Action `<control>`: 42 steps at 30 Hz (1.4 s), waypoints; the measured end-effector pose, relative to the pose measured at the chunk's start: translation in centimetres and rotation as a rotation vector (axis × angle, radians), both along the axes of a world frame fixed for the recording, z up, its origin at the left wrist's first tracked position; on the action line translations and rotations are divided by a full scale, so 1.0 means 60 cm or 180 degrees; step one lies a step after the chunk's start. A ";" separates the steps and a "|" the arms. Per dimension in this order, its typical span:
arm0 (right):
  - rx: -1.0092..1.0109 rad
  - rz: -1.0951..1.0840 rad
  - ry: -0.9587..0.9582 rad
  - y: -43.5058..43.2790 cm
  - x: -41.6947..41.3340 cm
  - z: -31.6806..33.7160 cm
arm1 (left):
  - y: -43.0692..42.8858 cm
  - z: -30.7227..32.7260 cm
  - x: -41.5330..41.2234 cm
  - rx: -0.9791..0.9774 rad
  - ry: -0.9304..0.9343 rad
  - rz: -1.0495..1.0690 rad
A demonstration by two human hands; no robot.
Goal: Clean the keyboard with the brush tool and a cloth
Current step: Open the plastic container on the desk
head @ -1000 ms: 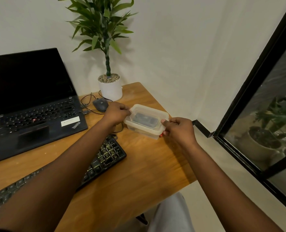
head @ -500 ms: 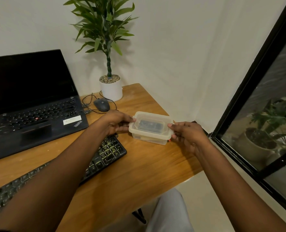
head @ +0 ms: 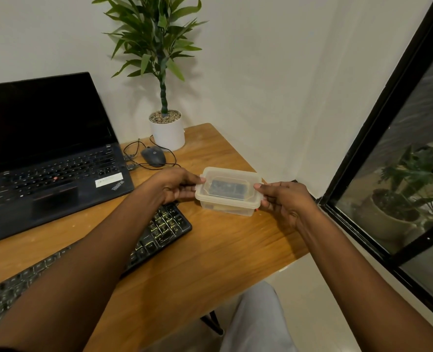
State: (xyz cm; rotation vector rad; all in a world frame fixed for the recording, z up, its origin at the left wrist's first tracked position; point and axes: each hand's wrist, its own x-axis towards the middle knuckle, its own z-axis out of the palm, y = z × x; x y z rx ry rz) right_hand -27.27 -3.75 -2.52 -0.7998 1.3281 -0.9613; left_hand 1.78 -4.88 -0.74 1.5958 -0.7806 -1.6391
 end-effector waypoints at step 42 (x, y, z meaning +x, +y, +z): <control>-0.0302 -0.0024 0.0328 0.021 -0.011 0.005 | 0.042 0.081 -0.082 -0.2705 -0.3359 -0.2496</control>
